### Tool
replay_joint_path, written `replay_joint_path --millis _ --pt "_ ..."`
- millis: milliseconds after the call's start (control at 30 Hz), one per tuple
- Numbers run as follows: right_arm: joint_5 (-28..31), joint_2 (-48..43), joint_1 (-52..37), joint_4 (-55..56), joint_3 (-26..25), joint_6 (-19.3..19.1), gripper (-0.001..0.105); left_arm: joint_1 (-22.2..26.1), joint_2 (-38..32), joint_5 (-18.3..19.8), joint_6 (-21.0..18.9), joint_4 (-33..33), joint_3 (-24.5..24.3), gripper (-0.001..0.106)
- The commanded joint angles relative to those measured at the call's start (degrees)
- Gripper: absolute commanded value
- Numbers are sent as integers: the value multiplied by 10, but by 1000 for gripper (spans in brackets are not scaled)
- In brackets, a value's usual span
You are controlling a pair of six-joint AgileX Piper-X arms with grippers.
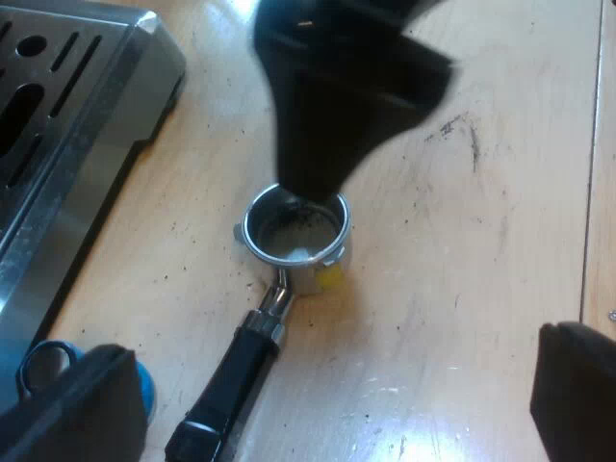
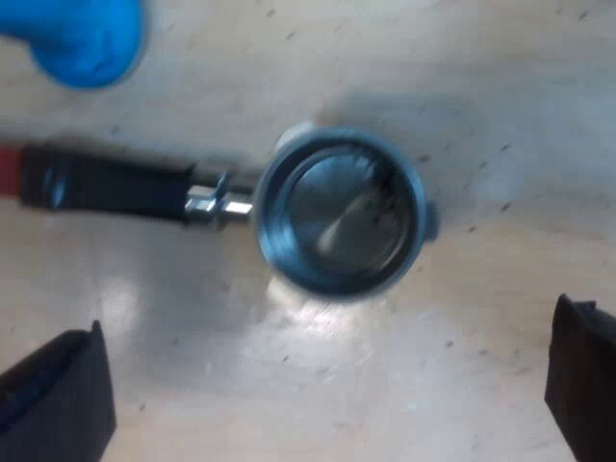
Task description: Put the handle in the coffee machine
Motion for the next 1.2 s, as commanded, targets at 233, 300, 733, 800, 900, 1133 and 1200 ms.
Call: replay_joint_path --millis 233,300,733,800,900,1133,1200 --pt "-40 29 -35 -21 -1 -34 93 -28 2 -17 20 -8 1 83" --pt "-55 49 -37 -33 -1 -38 93 -37 9 -65 20 -20 7 83" --pt "-60 106 -37 -59 -1 -36 93 -84 28 -76 18 -8 7 83" --pt "-60 117 -39 -67 -1 -28 93 -96 28 -81 16 0 7 83" --pt "-60 131 -42 -70 -1 -19 93 -103 28 -80 16 7 7 83" --pt "-70 145 -62 -74 -1 -17 93 -103 28 -80 16 16 7 83" --pt "-81 145 -65 -73 -1 -21 93 -103 28 -80 16 16 7 83"
